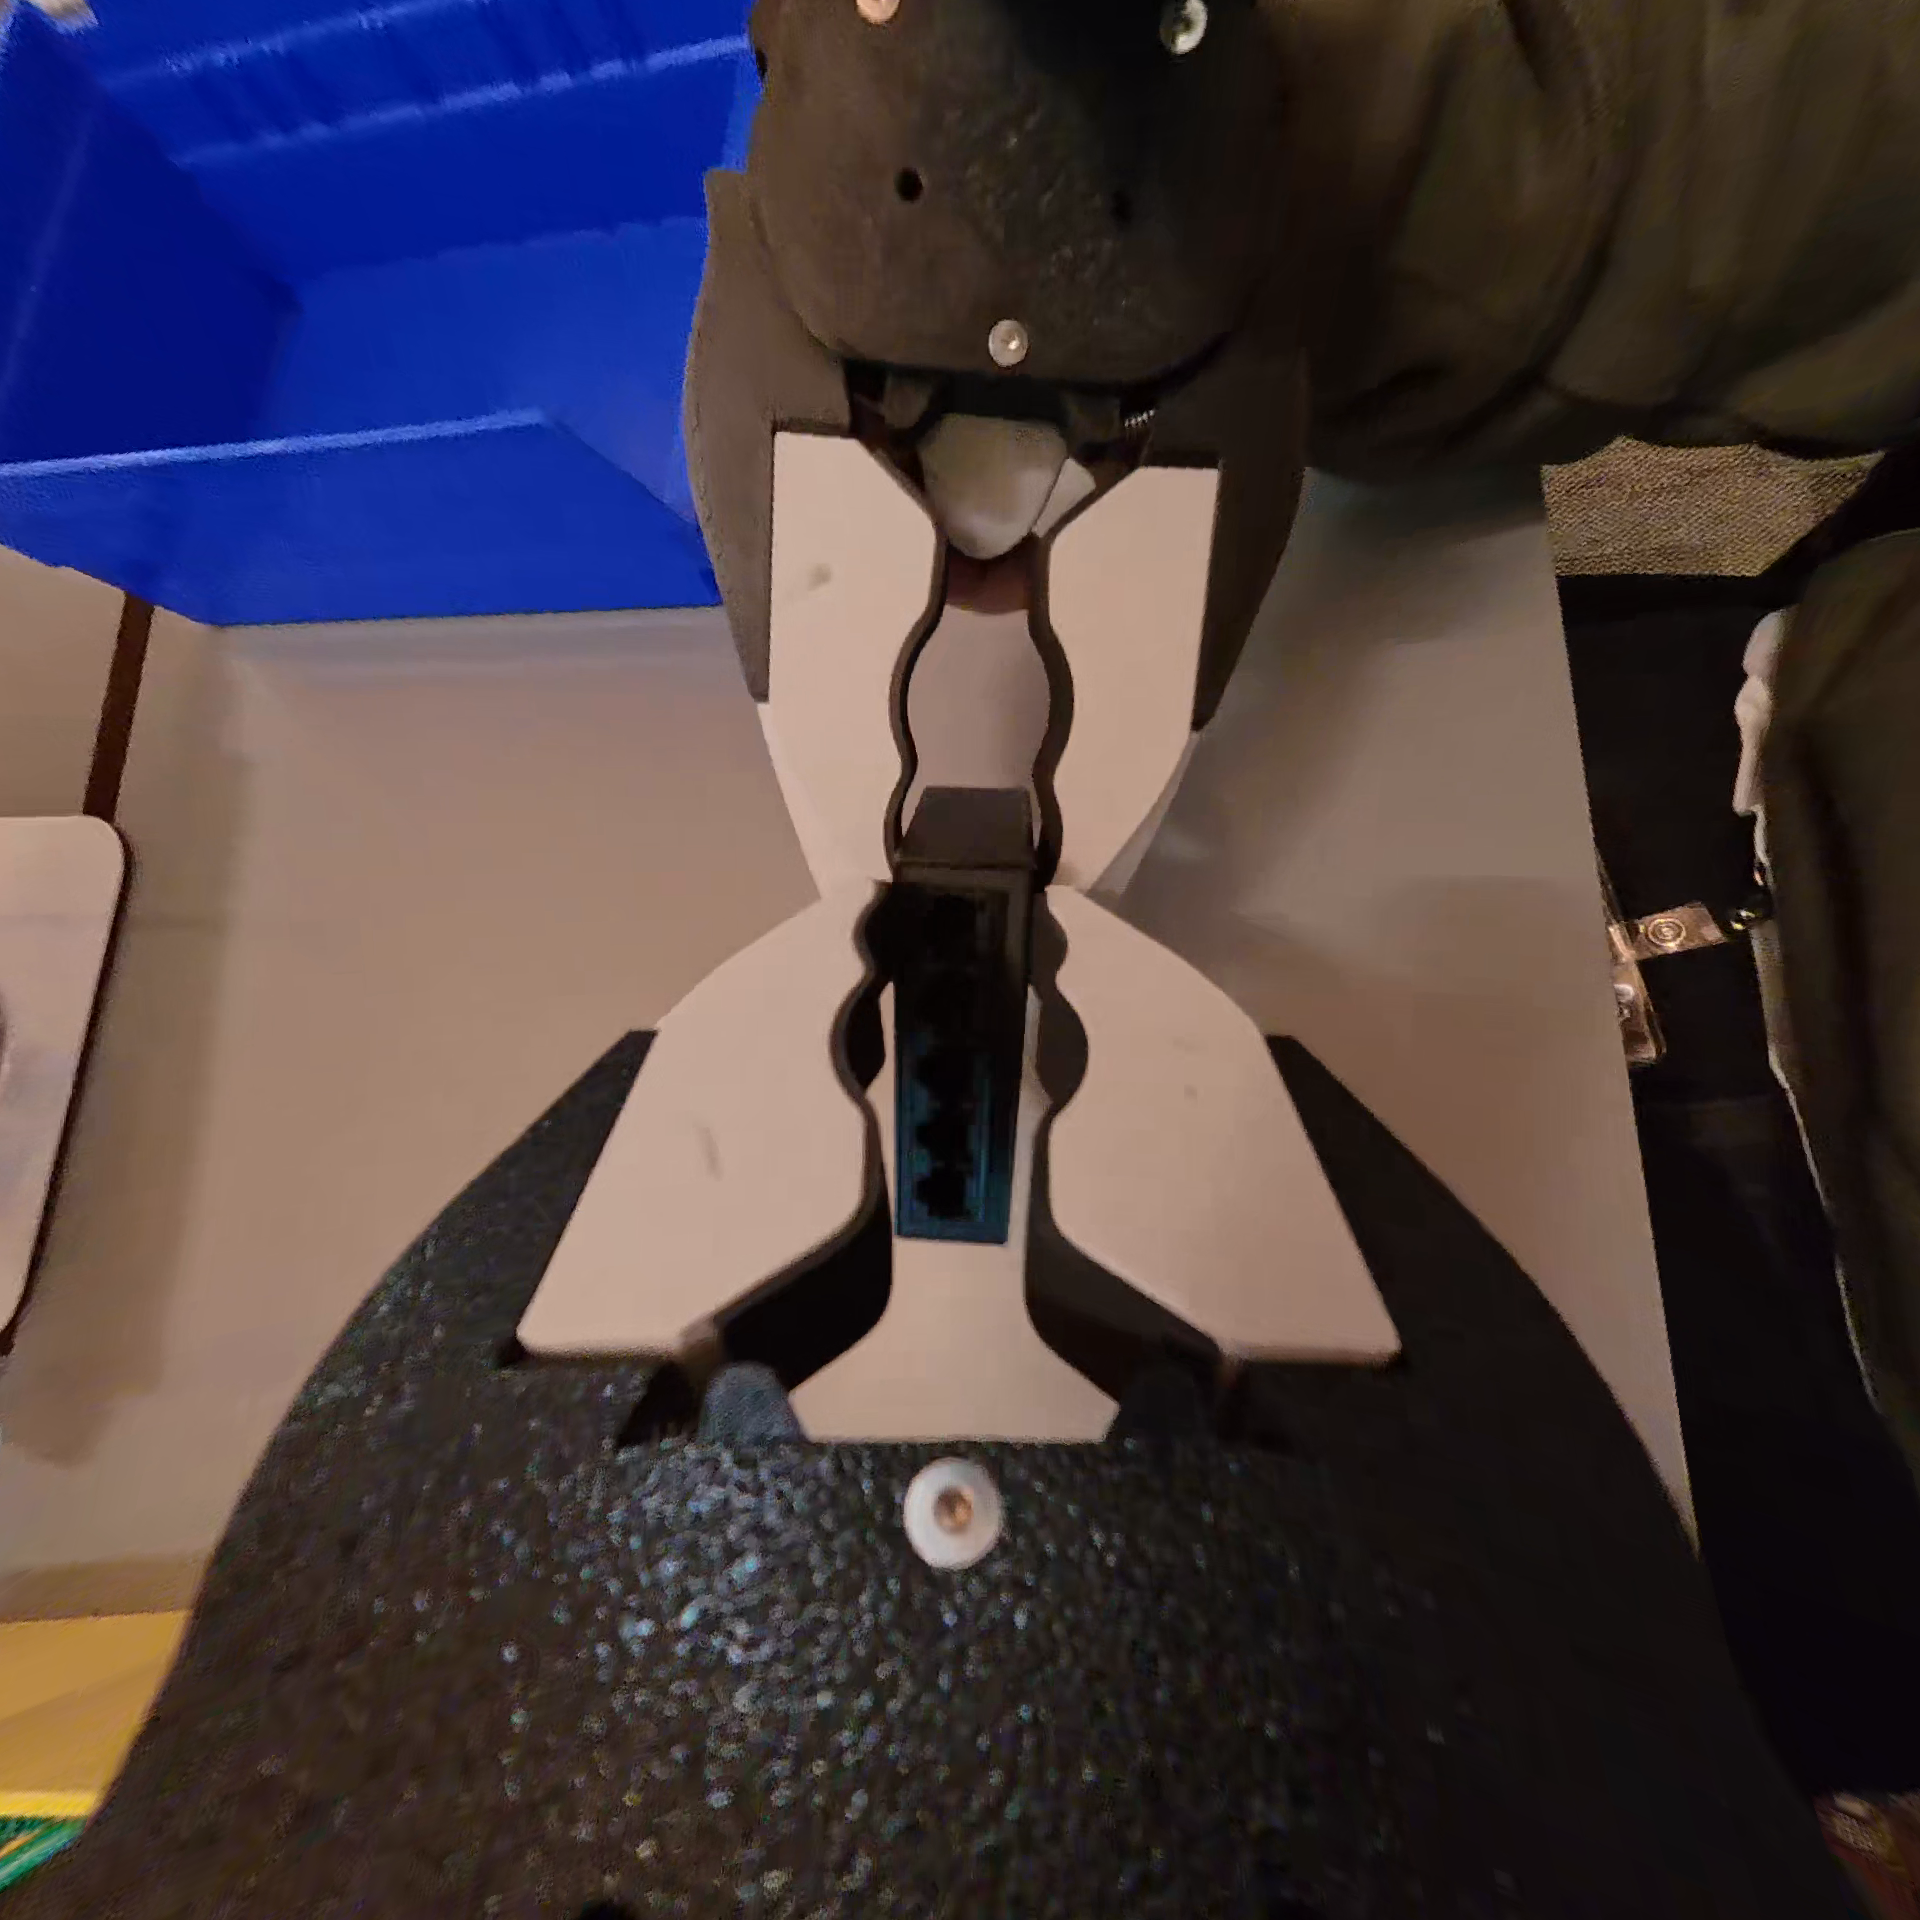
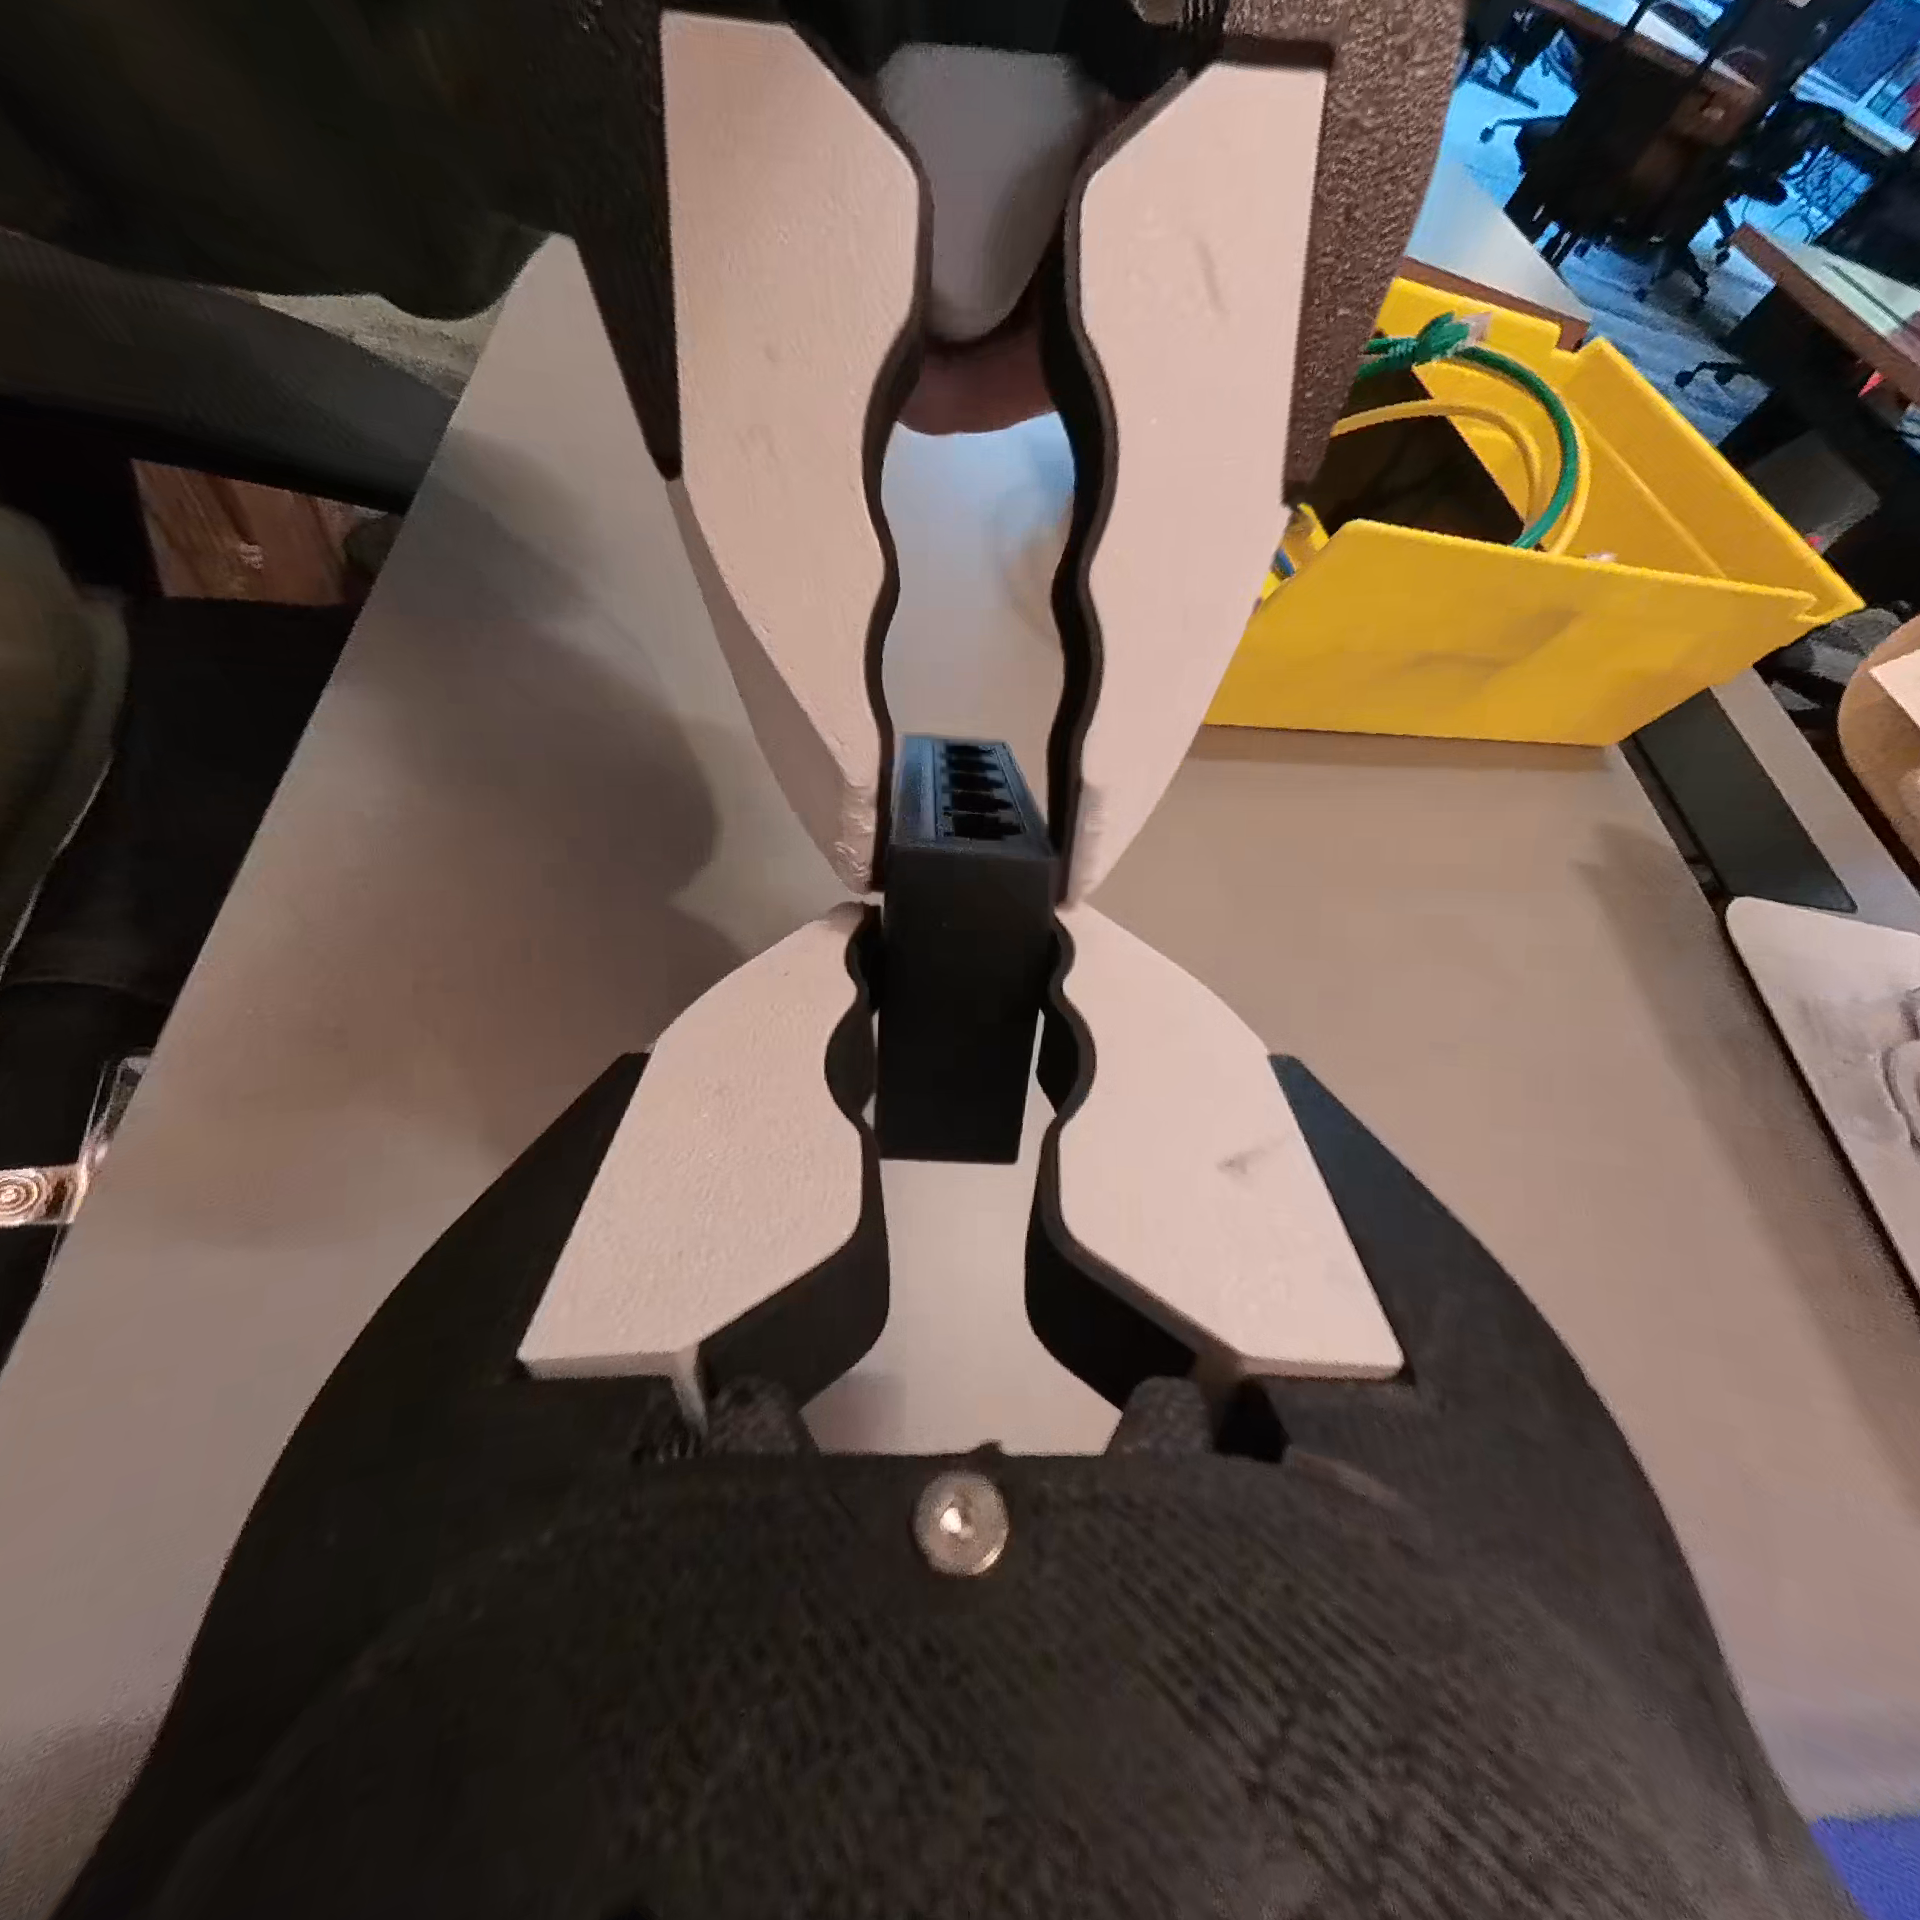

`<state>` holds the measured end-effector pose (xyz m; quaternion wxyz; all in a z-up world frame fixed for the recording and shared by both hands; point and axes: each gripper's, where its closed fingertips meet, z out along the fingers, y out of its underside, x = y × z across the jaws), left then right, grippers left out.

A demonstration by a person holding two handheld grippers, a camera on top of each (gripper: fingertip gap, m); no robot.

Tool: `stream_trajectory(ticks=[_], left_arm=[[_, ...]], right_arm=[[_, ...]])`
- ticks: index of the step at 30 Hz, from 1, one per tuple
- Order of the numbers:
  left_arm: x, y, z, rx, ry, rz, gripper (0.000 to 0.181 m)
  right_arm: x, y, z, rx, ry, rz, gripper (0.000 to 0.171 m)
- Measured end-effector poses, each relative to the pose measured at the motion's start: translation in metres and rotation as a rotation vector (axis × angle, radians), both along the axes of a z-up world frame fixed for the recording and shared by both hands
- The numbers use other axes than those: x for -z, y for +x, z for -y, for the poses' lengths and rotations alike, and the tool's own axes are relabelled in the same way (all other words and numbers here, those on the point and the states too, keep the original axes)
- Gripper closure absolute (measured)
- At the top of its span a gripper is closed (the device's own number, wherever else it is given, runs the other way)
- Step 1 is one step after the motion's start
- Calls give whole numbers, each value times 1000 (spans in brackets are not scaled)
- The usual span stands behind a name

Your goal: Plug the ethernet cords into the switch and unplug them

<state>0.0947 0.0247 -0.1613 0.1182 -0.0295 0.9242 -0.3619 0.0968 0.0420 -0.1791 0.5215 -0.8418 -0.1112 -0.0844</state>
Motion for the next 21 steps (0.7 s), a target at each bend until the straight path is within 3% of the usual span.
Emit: stream_trajectory(ticks=[3, 5, 7, 10, 16, 19, 21], left_arm=[[1, -1, 3, -19, -28, -69, 157], [-4, 10, 3, -117, -99, -91, 157], [-18, 31, -2, -297, -275, -172, 157], [-49, 60, -18, -549, -686, -392, 157], [-66, 89, -56, -837, -1260, -549, 157], [-64, 91, -61, -890, -1375, -568, 157], [-64, 90, -63, -911, -1446, -574, 157]], right_arm=[[1, -3, 3, -26, 10, -49, 143], [-4, 8, 3, 31, 72, -29, 140], [-20, 31, 4, 163, 200, 35, 117], [-39, 56, 6, 326, 357, 114, 85], [-65, 69, -1, 541, 603, 184, 81], [-65, 73, -3, 613, 649, 142, 77], [-65, 73, -4, 633, 688, 105, 83]])
